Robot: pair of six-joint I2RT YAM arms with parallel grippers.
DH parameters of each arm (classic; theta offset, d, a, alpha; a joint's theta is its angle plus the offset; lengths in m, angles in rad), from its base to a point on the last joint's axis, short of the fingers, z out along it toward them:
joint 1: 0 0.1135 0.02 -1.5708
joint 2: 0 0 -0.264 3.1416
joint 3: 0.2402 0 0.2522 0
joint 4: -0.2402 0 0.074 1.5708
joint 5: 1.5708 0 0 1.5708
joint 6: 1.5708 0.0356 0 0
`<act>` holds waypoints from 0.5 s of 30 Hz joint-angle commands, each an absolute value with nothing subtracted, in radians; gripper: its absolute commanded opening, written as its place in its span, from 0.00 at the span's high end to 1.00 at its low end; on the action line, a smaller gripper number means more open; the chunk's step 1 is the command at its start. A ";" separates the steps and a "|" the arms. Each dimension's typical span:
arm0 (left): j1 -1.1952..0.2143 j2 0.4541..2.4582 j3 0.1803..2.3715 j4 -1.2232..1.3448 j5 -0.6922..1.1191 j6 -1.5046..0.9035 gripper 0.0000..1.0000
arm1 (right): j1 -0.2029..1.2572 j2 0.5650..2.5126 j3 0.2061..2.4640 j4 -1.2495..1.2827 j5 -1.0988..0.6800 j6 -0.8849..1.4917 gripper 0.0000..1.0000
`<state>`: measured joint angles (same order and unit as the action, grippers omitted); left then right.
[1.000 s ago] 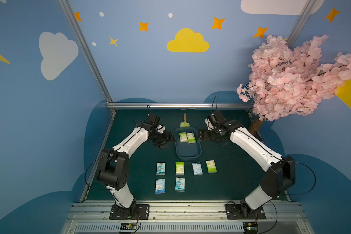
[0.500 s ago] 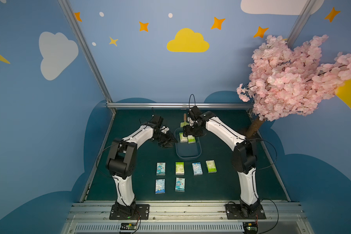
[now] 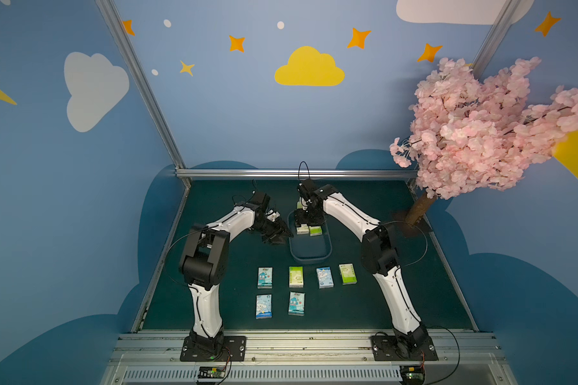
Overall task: Take the pocket tissues out of the storage box
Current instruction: Pick up the pocket tissues from the storage box.
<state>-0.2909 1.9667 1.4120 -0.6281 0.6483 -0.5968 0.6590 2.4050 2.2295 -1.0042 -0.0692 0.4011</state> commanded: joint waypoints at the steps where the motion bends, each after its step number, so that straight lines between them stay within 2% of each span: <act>1: -0.288 1.973 1.433 -0.648 0.655 -0.576 0.50 | 0.669 2.435 2.267 -1.045 -0.054 0.366 0.26; 15: -0.288 1.971 1.433 -0.648 0.655 -0.577 0.50 | 0.675 2.534 2.342 -1.045 -0.007 0.325 0.30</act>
<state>-0.2909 1.9667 1.4120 -0.6289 0.6483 -0.5907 0.6685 2.4943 2.3165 -1.0214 -0.0395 0.3447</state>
